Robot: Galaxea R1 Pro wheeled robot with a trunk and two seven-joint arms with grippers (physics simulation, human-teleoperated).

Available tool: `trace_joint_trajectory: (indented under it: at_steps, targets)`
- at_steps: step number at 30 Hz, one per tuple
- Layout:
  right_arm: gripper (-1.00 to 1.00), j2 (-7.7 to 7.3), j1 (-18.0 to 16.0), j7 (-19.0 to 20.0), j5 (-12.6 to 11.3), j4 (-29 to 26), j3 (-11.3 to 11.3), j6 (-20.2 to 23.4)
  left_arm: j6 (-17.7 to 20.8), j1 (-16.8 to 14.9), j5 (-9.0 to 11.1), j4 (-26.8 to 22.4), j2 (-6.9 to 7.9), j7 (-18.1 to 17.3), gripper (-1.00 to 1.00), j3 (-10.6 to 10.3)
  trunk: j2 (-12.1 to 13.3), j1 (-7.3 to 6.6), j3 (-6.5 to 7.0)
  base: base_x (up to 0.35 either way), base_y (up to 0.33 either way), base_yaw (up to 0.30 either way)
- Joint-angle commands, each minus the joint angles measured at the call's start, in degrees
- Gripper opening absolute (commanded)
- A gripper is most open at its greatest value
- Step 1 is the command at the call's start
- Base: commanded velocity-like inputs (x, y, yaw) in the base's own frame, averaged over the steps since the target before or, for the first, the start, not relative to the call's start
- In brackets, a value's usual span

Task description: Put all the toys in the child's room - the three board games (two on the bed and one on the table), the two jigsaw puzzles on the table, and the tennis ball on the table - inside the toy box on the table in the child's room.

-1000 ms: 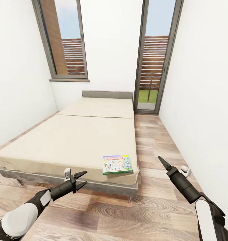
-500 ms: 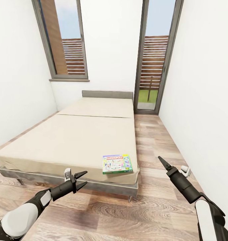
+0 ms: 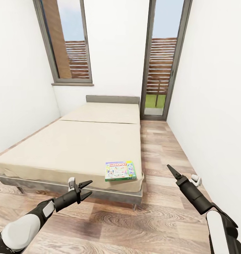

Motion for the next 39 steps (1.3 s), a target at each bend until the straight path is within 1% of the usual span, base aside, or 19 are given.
trace_joint_trajectory:
  at_steps: [1,39]
  targets:
    - [1.0,0.06,-0.05,0.11,-0.26,-0.01,-0.14,0.44,0.51,-0.04,-0.57,-0.04,-0.02,-0.26,1.0,0.47,-0.02,-0.01,-0.05,-0.006,-0.01,0.0]
    - [1.0,0.06,-0.05,0.02,-0.26,-0.01,-0.06,0.44,0.38,-0.04,-0.57,-0.04,-0.16,-0.04,1.0,0.4,-0.02,-0.01,-0.05,0.02,-0.031,0.0]
